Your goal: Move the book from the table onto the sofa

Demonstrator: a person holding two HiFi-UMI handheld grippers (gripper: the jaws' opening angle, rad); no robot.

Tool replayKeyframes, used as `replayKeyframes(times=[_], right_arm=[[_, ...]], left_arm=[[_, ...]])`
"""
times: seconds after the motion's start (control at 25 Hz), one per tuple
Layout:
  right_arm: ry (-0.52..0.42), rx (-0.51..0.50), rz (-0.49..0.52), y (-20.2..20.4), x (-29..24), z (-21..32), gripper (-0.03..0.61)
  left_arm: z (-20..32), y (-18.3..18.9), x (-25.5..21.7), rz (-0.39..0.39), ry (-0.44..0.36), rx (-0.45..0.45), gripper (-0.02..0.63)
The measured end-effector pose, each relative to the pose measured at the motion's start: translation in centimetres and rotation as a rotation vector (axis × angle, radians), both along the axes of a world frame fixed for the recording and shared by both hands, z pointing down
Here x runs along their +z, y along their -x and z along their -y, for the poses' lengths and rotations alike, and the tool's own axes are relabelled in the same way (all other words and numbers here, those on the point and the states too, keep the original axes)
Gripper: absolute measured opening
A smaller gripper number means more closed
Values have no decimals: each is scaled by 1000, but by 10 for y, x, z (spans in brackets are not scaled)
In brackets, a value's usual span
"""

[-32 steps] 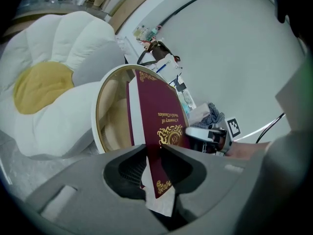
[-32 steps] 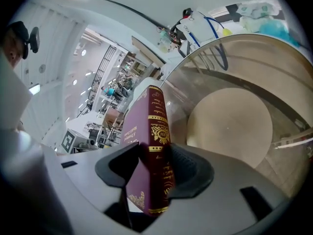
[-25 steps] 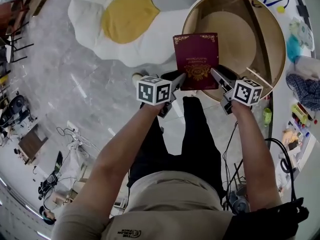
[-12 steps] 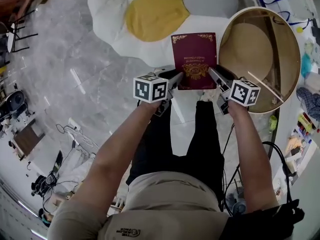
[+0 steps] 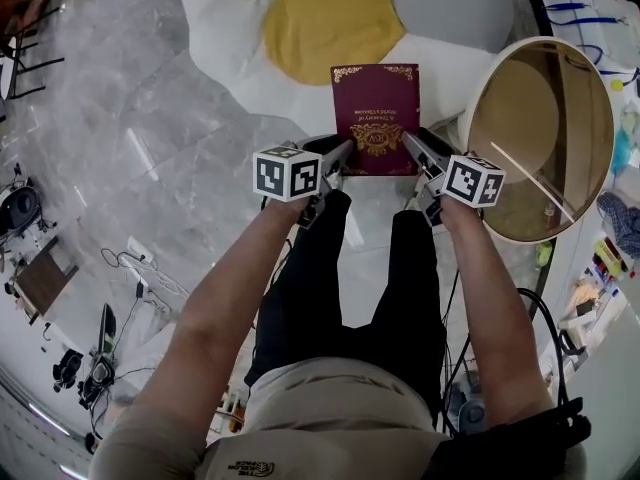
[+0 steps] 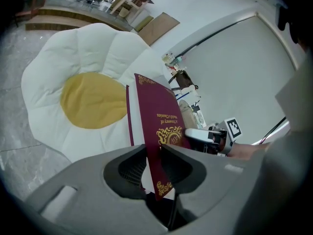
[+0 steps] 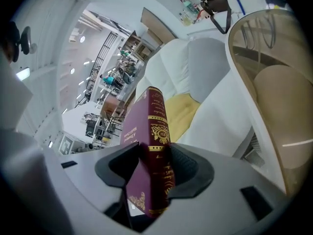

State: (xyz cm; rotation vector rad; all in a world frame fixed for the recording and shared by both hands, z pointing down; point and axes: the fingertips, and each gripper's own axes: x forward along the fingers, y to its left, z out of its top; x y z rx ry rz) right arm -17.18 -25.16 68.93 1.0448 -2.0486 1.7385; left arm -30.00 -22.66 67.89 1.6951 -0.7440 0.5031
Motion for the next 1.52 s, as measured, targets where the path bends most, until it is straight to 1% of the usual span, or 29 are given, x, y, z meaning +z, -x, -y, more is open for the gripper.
replayKeyframes(times=[0.2,0.32,0.4,0.56,0.72,0.96,1.08,1.2,1.36,1.52], right_arm=[[17,-21,-30,17,35,8,202],[31,-29,-47,14,67,12,204],[37,-38,-56,11,90,16,203],[53,-58,-32,22,133,16,203],[44,-66,-37,34,174,25,204],[36,-65,-73,31,213,28,207],[20,-56,-74,31,220,26,212],[2,-52,-80,28,222,23,213],[-13,-65,-111,27,214,21,215],[-22,-78,-155,14,188,18,218]], left_arm=[[7,16,39,-19,20,-5,95],[11,14,70,-30,36,-11,95],[14,13,94,-23,46,-18,95],[13,20,137,-4,64,-20,95],[24,33,177,2,60,-27,95],[25,28,220,-19,72,-14,97],[28,28,230,-26,65,-20,97],[30,26,236,-15,64,-13,97],[27,32,233,38,54,-9,97],[27,43,212,95,43,-46,98]])
